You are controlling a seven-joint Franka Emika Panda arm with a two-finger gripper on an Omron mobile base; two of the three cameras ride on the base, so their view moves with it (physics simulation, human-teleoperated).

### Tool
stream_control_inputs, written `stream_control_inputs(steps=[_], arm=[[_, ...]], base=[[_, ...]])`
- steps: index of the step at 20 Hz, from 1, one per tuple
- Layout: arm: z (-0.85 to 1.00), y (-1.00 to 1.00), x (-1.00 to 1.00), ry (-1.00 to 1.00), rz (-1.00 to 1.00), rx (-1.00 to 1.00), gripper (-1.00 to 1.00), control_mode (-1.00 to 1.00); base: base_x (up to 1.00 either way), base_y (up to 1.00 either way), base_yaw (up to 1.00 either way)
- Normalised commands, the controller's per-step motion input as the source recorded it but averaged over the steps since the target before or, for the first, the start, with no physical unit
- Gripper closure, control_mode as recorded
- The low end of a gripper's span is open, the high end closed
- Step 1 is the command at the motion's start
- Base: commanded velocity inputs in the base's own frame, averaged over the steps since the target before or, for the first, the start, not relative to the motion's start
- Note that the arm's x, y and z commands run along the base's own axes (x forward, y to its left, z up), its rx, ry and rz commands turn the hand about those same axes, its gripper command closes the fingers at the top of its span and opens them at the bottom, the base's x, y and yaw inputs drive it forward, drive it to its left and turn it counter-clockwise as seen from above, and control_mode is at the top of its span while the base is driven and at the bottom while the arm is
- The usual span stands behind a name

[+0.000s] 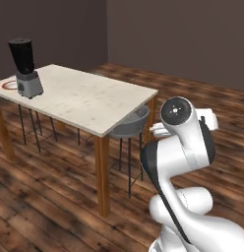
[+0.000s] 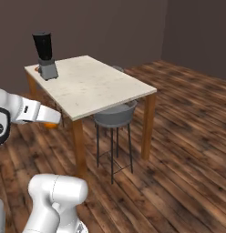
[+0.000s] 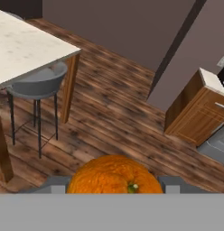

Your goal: Pick the tangerine and banana from the fridge and place them on the plate next to the blender to make a fruit smoothie.

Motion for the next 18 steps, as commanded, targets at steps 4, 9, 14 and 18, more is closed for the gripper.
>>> stream_control_inputs(steps=[4,9,14,18], arm=[[0.00,0.00,0.00,0.00,0.00,0.00,1.00,1.00],[0.00,0.00,0.00,0.00,0.00,0.00,1.00,1.00],[0.00,0.00,0.00,0.00,0.00,0.00,1.00,1.00],[0.00,0.00,0.00,0.00,0.00,0.00,1.00,1.00]], base=[[0.57,1.00,0.01],[0.82,1.00,-0.05],[0.86,1.00,-0.11],[0.58,1.00,-0.15]])
